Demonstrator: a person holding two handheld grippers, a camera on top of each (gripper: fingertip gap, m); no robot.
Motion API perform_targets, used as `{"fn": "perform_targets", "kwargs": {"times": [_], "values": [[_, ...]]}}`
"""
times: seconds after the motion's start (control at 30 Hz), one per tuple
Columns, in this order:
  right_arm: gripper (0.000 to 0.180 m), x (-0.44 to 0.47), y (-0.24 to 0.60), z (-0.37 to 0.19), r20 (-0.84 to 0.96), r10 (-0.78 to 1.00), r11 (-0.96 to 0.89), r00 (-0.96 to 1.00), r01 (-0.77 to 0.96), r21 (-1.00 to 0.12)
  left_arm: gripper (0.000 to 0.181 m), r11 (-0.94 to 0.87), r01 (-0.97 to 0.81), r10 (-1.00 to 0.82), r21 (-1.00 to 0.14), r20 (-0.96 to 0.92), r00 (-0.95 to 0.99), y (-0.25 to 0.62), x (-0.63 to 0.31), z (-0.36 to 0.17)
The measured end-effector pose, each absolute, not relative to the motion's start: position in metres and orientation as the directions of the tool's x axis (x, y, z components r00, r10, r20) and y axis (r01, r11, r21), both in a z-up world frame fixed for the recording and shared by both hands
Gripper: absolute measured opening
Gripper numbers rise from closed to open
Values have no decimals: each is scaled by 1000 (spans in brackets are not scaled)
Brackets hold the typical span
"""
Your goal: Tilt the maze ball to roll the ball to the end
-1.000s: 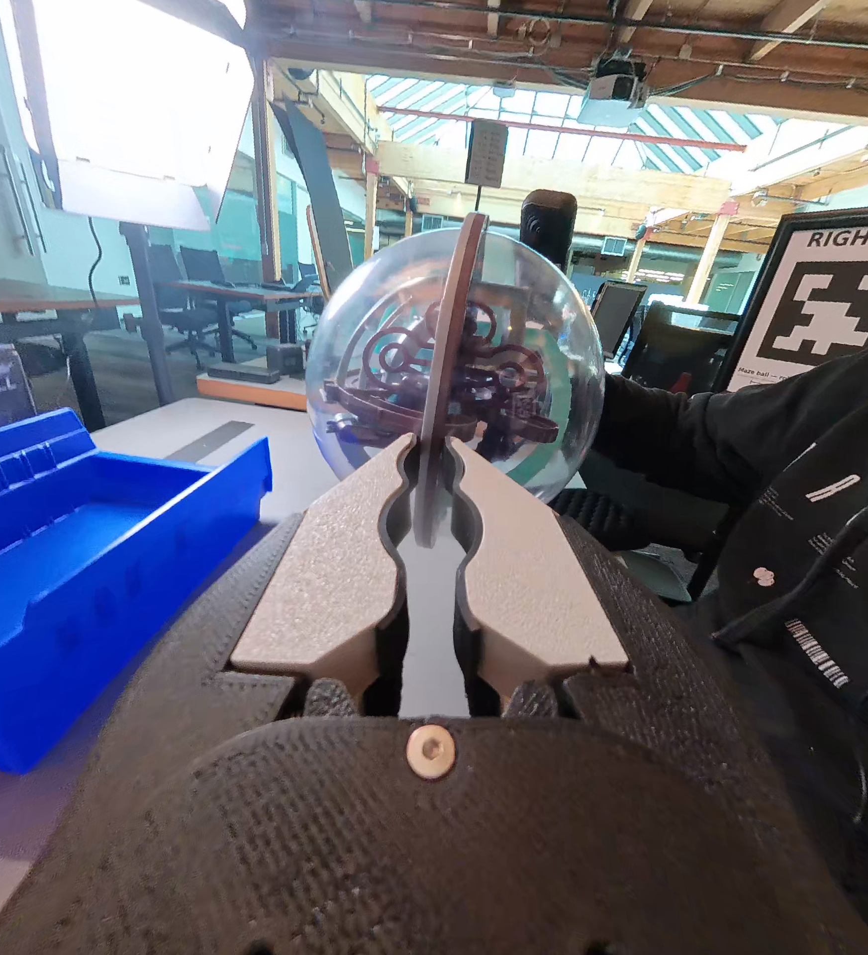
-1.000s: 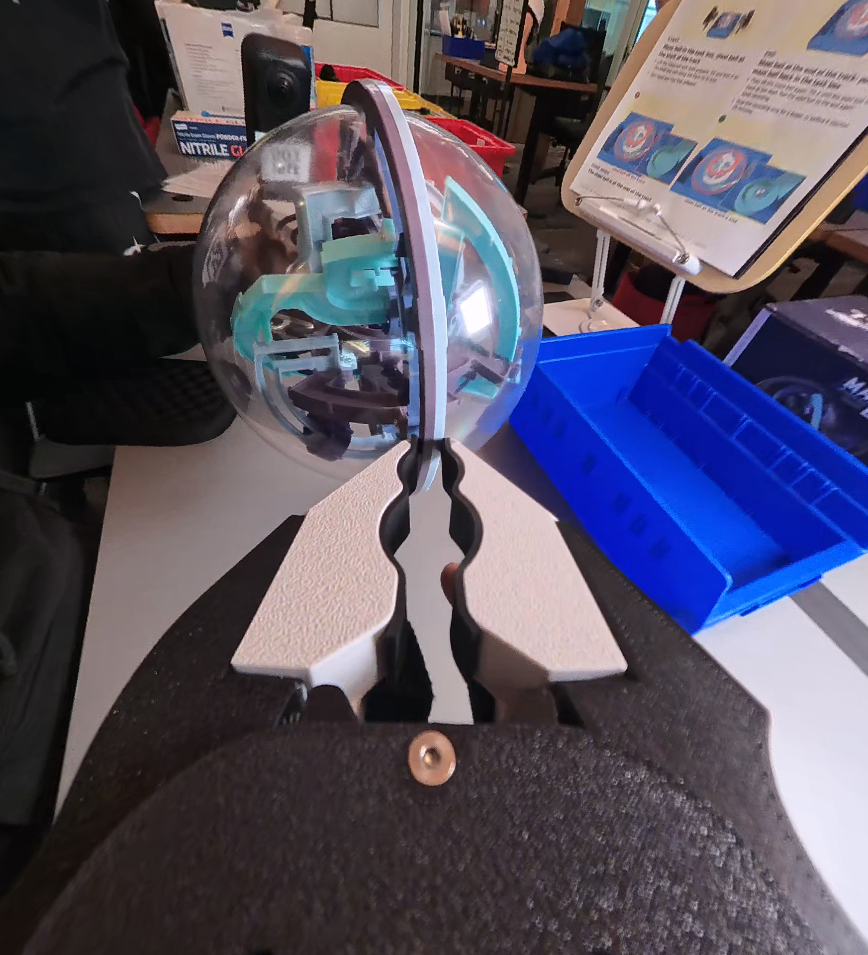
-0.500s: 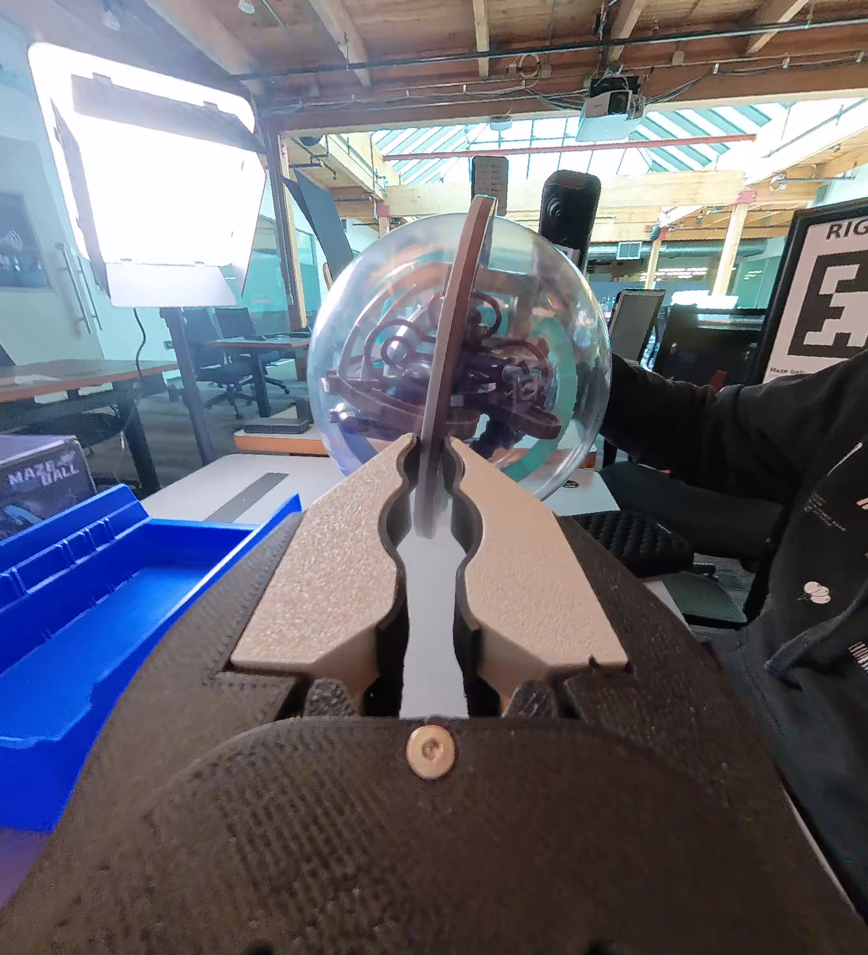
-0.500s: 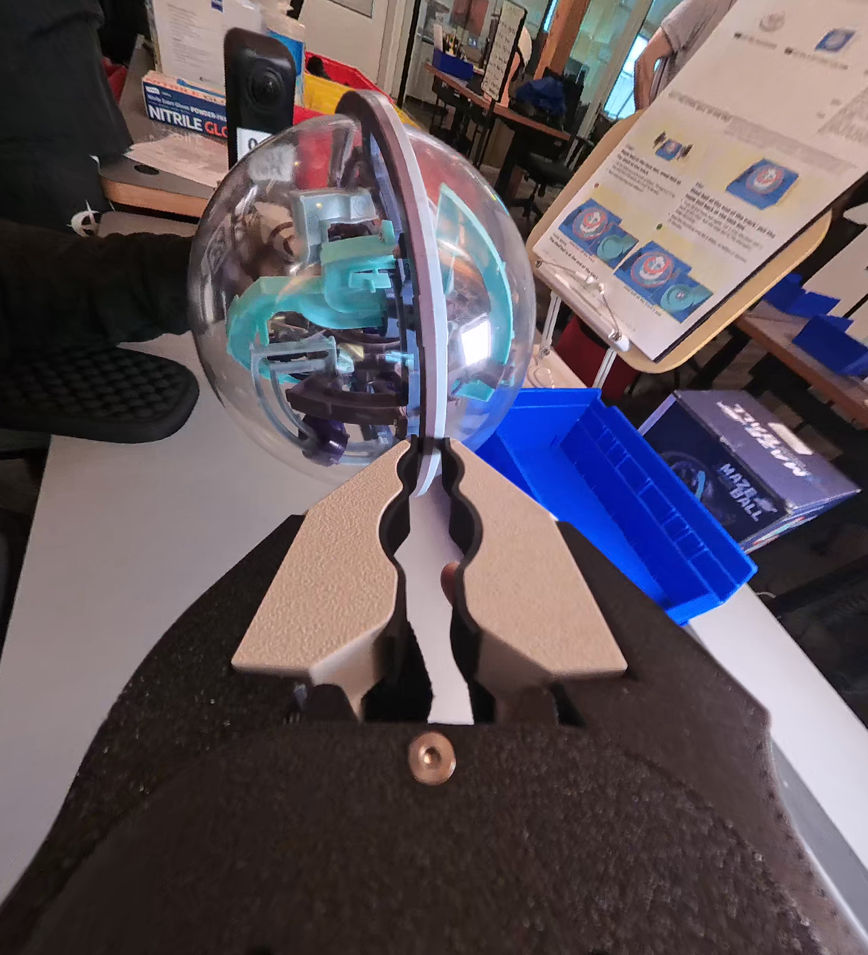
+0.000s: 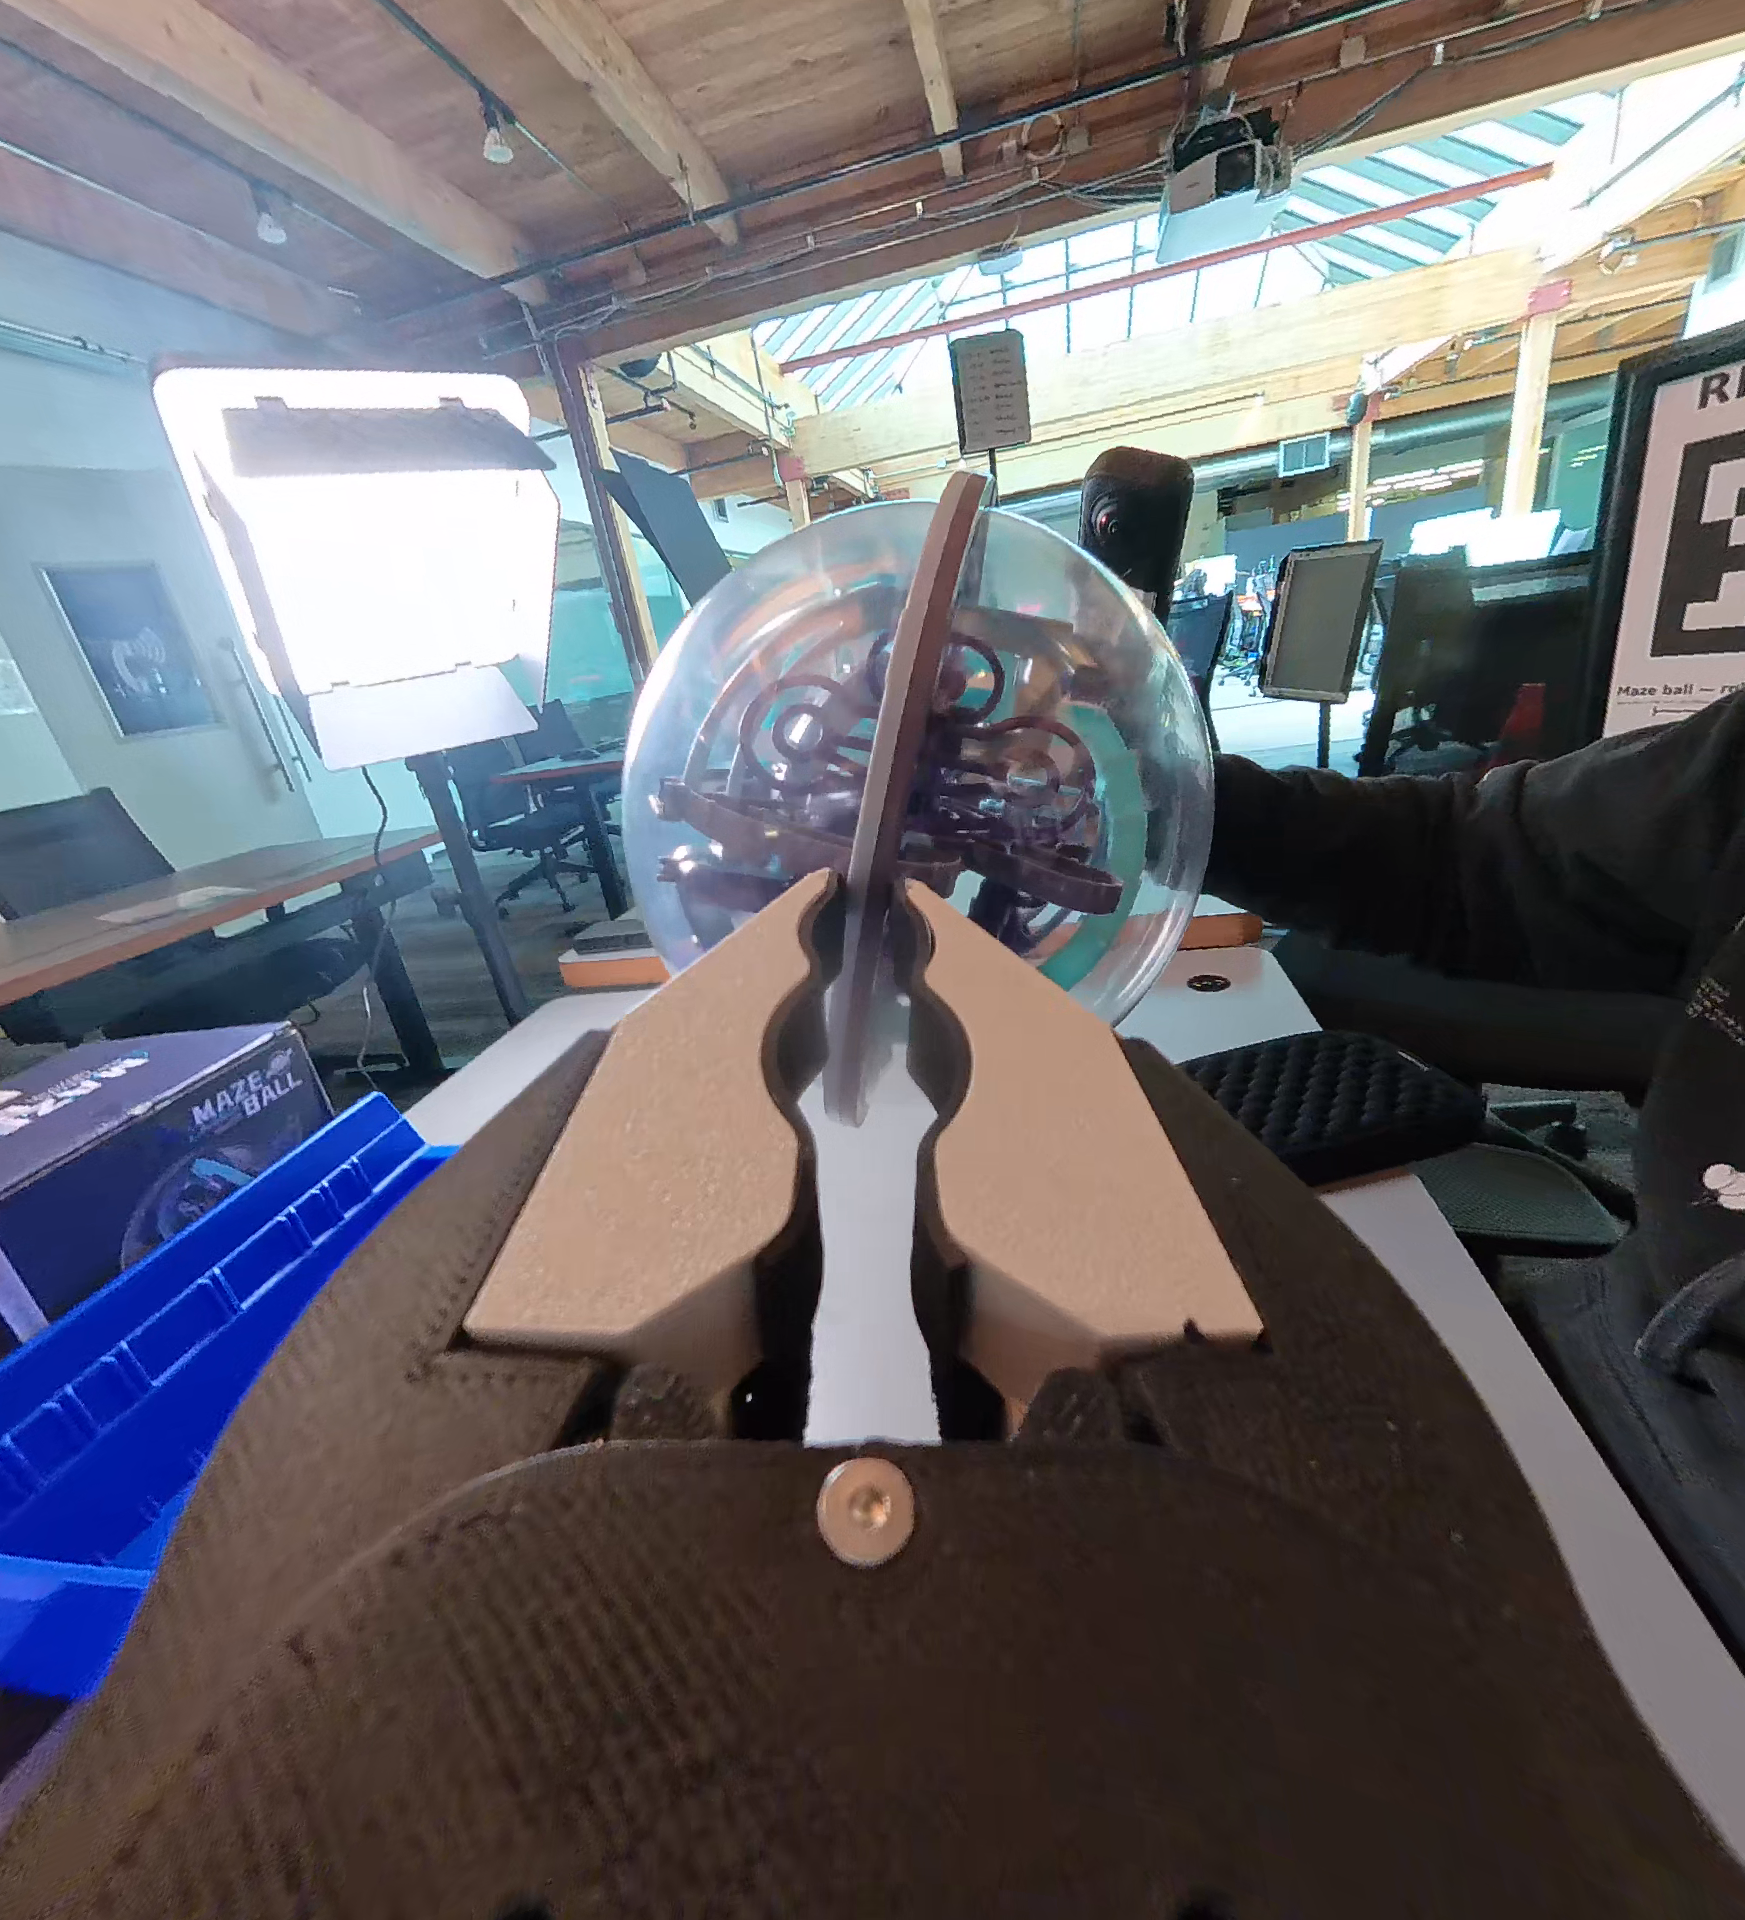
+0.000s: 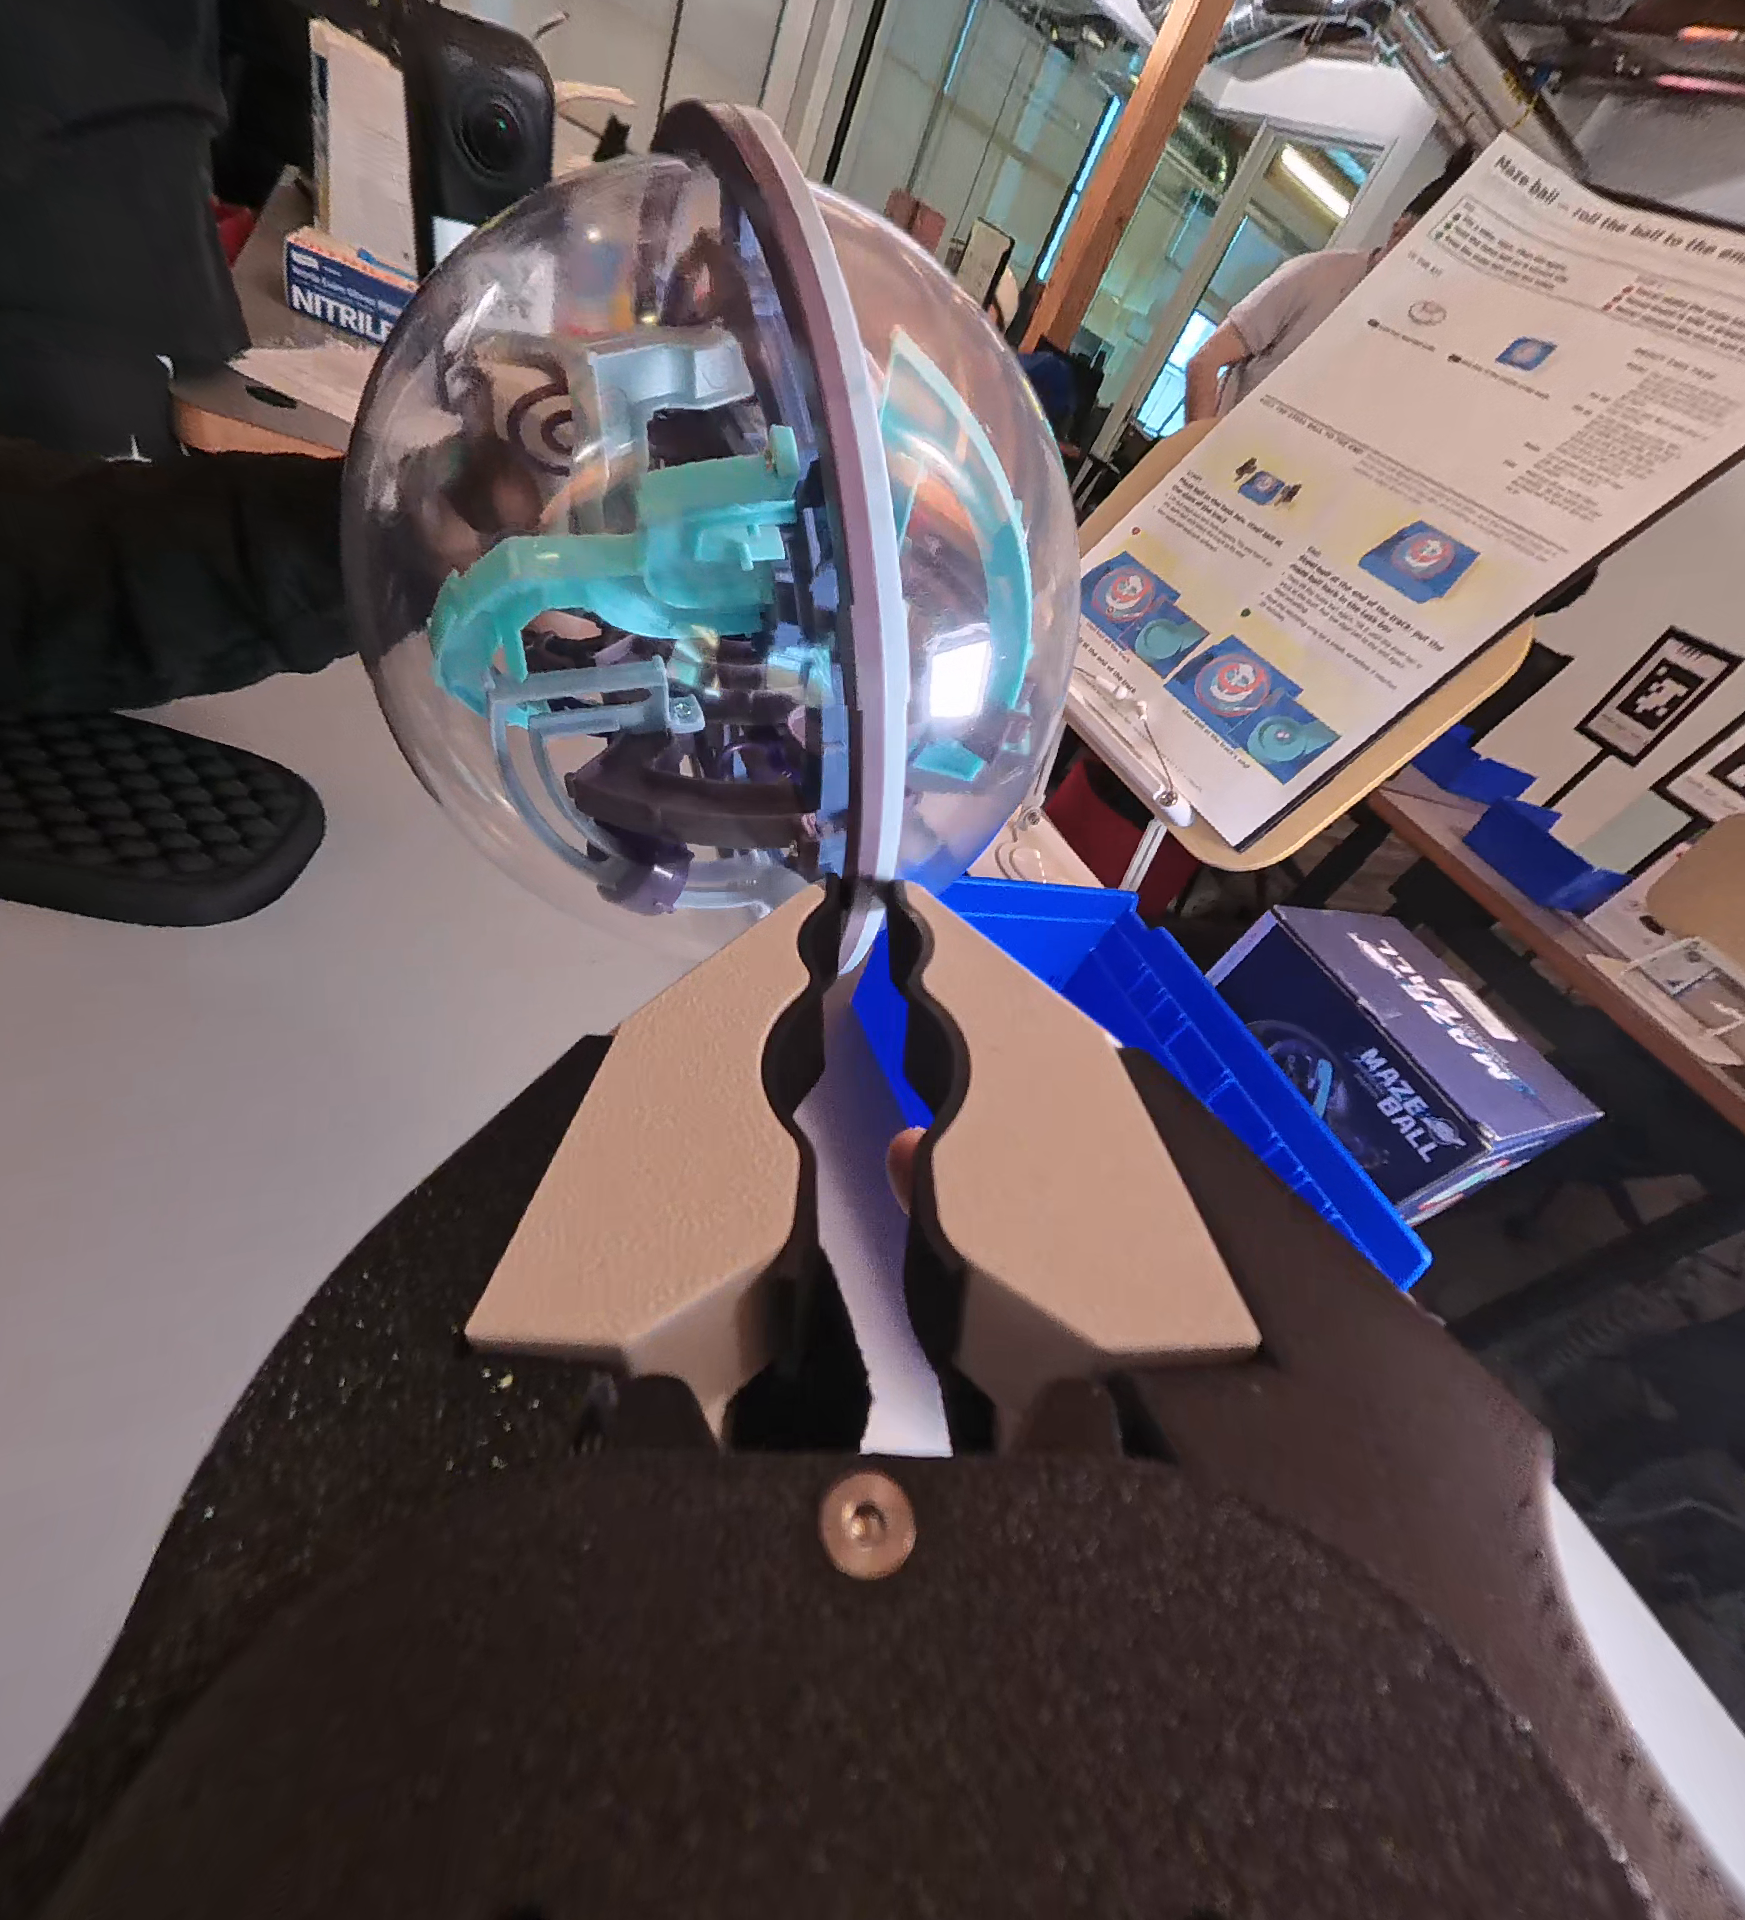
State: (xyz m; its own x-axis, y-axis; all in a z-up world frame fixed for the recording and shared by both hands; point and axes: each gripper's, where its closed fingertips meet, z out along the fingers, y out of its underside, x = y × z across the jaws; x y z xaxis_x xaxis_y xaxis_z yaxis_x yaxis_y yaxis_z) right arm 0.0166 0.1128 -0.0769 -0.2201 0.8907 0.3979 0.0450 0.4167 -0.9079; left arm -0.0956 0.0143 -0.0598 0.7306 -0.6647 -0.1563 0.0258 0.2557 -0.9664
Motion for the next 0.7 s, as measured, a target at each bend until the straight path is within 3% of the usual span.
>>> {"fn": "perform_targets", "kwargs": {"times": [0.7], "values": [[6,17,110,-62,433,878,427,-203,-75,-901,7,334,-16,-645,-942,-241,726,6,-93,-50]]}}
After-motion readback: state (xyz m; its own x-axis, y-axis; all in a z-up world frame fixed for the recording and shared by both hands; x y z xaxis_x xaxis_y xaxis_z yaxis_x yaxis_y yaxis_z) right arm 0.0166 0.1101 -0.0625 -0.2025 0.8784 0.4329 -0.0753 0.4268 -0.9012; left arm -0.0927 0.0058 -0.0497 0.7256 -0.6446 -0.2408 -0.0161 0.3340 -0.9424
